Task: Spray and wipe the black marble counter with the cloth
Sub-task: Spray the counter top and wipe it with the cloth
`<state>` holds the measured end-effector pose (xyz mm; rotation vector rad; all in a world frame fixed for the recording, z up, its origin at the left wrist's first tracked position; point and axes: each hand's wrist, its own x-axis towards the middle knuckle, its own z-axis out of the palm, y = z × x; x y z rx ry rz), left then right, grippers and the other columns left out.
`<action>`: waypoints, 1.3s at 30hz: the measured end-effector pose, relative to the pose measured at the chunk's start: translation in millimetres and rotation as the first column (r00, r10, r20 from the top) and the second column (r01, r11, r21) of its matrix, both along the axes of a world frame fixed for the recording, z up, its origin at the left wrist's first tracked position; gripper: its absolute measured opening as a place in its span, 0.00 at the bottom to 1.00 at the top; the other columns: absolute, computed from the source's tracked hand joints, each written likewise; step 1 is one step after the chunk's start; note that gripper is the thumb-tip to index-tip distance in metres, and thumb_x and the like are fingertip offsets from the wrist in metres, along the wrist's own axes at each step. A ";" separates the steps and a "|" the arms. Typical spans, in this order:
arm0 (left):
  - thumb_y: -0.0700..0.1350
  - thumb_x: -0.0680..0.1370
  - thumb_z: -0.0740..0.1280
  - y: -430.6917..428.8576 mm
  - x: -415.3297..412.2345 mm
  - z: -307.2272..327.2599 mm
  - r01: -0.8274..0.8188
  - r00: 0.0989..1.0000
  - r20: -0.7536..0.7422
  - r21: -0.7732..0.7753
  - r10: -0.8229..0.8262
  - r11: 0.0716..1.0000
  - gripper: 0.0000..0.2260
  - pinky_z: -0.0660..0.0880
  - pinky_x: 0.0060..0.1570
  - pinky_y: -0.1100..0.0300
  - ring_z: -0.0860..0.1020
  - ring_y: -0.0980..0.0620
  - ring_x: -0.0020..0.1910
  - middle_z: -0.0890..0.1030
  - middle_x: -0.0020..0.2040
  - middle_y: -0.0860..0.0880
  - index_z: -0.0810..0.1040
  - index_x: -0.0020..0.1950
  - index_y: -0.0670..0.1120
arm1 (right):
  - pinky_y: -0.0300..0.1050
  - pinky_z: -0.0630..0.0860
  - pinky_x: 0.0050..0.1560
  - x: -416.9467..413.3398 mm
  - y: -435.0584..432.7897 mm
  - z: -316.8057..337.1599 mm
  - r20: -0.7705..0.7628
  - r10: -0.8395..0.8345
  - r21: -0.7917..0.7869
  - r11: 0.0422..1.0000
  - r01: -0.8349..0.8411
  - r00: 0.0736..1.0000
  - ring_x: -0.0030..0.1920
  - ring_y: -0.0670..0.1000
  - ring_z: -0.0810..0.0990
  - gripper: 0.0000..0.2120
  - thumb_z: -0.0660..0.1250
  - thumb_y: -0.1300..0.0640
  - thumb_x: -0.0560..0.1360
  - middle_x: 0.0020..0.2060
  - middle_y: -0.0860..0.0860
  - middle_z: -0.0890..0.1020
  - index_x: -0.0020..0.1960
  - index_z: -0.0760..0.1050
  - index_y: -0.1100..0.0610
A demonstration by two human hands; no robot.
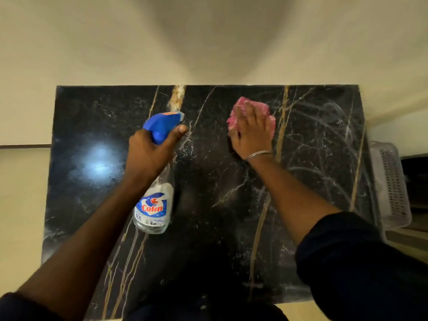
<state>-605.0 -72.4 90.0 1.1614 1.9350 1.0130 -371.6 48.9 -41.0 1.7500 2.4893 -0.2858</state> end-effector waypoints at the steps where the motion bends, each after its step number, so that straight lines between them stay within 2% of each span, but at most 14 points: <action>1: 0.64 0.74 0.69 2.9 -0.7 -4.3 0.009 1.000 0.012 -0.022 -0.008 1.000 0.17 0.78 0.34 0.53 0.78 0.47 0.28 0.80 0.31 0.40 0.79 0.51 0.52 | 0.63 0.39 0.76 22.0 10.4 0.2 0.014 -0.068 0.002 0.998 0.068 0.998 0.80 0.59 0.43 0.31 0.44 0.40 0.81 0.80 0.54 0.47 0.81 0.45 0.49; 4: 0.63 0.74 0.68 8.1 -1.8 -10.2 0.022 1.000 0.018 -0.070 -0.021 0.997 0.18 0.75 0.32 0.62 0.77 0.57 0.26 0.79 0.29 0.46 0.79 0.48 0.48 | 0.63 0.40 0.77 51.5 30.2 5.8 0.026 -0.293 -0.019 0.956 0.294 0.956 0.80 0.59 0.44 0.32 0.45 0.41 0.79 0.80 0.54 0.48 0.81 0.46 0.51; 8: 0.63 0.76 0.68 9.5 -1.2 -10.4 0.029 0.999 0.031 -0.064 -0.027 0.998 0.21 0.79 0.36 0.50 0.80 0.46 0.29 0.80 0.31 0.42 0.79 0.55 0.46 | 0.66 0.42 0.76 1.9 31.9 10.0 -0.032 -0.519 -0.043 0.854 0.518 0.854 0.79 0.61 0.44 0.35 0.50 0.44 0.80 0.80 0.57 0.47 0.81 0.43 0.57; 10: 0.63 0.76 0.68 9.4 1.8 -8.7 0.032 0.999 0.031 -0.068 -0.030 0.997 0.21 0.80 0.37 0.47 0.81 0.43 0.31 0.81 0.32 0.40 0.79 0.53 0.46 | 0.66 0.42 0.76 -34.8 25.9 11.5 -0.051 -0.415 -0.074 0.909 0.411 0.908 0.79 0.61 0.44 0.34 0.48 0.44 0.80 0.80 0.57 0.46 0.81 0.42 0.58; 12: 0.62 0.75 0.68 9.2 5.7 -6.0 0.031 0.999 0.041 -0.067 -0.028 0.997 0.20 0.80 0.36 0.50 0.81 0.48 0.30 0.81 0.32 0.42 0.78 0.52 0.47 | 0.65 0.42 0.76 -71.5 15.4 11.7 -0.064 -0.204 -0.075 0.977 0.199 0.977 0.79 0.61 0.44 0.35 0.49 0.44 0.80 0.80 0.56 0.47 0.81 0.42 0.56; 15: 0.61 0.76 0.68 10.2 8.8 -3.5 0.034 0.999 0.036 -0.055 -0.032 0.998 0.16 0.79 0.35 0.55 0.80 0.50 0.30 0.81 0.33 0.42 0.77 0.53 0.50 | 0.63 0.47 0.76 -86.0 11.4 17.2 -0.056 0.042 -0.061 0.997 -0.045 0.998 0.79 0.58 0.48 0.35 0.51 0.41 0.79 0.80 0.53 0.51 0.81 0.46 0.53; 17: 0.61 0.76 0.68 10.3 8.5 -1.7 0.040 0.999 0.032 -0.055 -0.039 0.998 0.16 0.78 0.33 0.64 0.80 0.55 0.28 0.81 0.33 0.43 0.76 0.55 0.50 | 0.62 0.49 0.75 -62.1 22.6 18.9 -0.034 0.144 -0.054 0.988 -0.146 0.989 0.79 0.57 0.51 0.35 0.51 0.38 0.79 0.80 0.51 0.52 0.81 0.47 0.51; 19: 0.60 0.76 0.68 9.4 8.3 -0.7 0.057 0.998 0.032 -0.048 -0.056 0.997 0.16 0.75 0.31 0.69 0.78 0.58 0.27 0.81 0.33 0.43 0.76 0.56 0.49 | 0.63 0.52 0.74 -25.4 34.6 17.5 -0.043 0.098 -0.024 0.995 -0.099 0.994 0.78 0.58 0.52 0.34 0.50 0.37 0.80 0.80 0.50 0.53 0.81 0.47 0.48; 22: 0.57 0.78 0.68 8.0 8.4 0.2 0.068 0.997 0.025 -0.034 -0.067 0.997 0.15 0.74 0.31 0.71 0.78 0.59 0.27 0.80 0.32 0.44 0.76 0.57 0.49 | 0.66 0.56 0.73 37.2 47.7 13.6 -0.028 -0.128 0.015 0.992 0.128 0.991 0.78 0.61 0.53 0.31 0.52 0.41 0.81 0.80 0.50 0.54 0.81 0.48 0.47; 25: 0.59 0.77 0.67 4.8 7.7 1.7 0.069 0.997 0.026 -0.032 -0.069 0.997 0.17 0.76 0.32 0.68 0.78 0.58 0.27 0.80 0.32 0.44 0.77 0.56 0.47 | 0.66 0.58 0.72 62.3 53.7 19.6 0.032 -0.295 -0.005 0.955 0.295 0.955 0.77 0.61 0.54 0.29 0.54 0.45 0.81 0.80 0.50 0.53 0.80 0.51 0.48; 28: 0.61 0.75 0.67 -1.4 10.3 5.5 0.064 0.997 0.039 -0.040 -0.062 0.997 0.16 0.78 0.33 0.63 0.79 0.56 0.28 0.81 0.33 0.44 0.77 0.51 0.49 | 0.65 0.60 0.71 31.7 45.0 25.8 -0.015 -0.415 -0.029 0.910 0.414 0.910 0.75 0.63 0.58 0.30 0.62 0.49 0.79 0.78 0.52 0.58 0.79 0.56 0.50; 32: 0.59 0.77 0.67 -10.1 17.1 9.4 0.060 0.998 0.034 -0.025 -0.059 0.998 0.13 0.75 0.31 0.69 0.78 0.59 0.26 0.80 0.30 0.46 0.77 0.50 0.50 | 0.60 0.70 0.63 -38.7 -3.9 26.4 -0.040 -0.236 -0.002 0.972 0.237 0.971 0.68 0.62 0.67 0.34 0.70 0.54 0.73 0.72 0.54 0.66 0.75 0.60 0.50; 36: 0.60 0.76 0.67 -20.6 20.9 8.5 0.071 0.997 0.015 -0.057 -0.070 0.996 0.17 0.75 0.31 0.70 0.79 0.58 0.27 0.80 0.30 0.47 0.77 0.51 0.47 | 0.57 0.67 0.64 -79.1 -42.9 17.6 -0.088 0.028 -0.008 1.000 -0.029 0.996 0.69 0.59 0.66 0.29 0.65 0.52 0.76 0.75 0.50 0.66 0.76 0.64 0.49; 39: 0.62 0.75 0.66 -25.5 22.3 11.5 0.079 0.997 0.012 -0.069 -0.078 0.995 0.19 0.76 0.32 0.69 0.79 0.58 0.27 0.80 0.31 0.45 0.77 0.49 0.45 | 0.56 0.66 0.64 -45.4 -36.3 20.2 -0.069 0.085 0.016 0.996 -0.084 0.994 0.70 0.57 0.65 0.29 0.66 0.53 0.76 0.75 0.45 0.65 0.76 0.63 0.46</action>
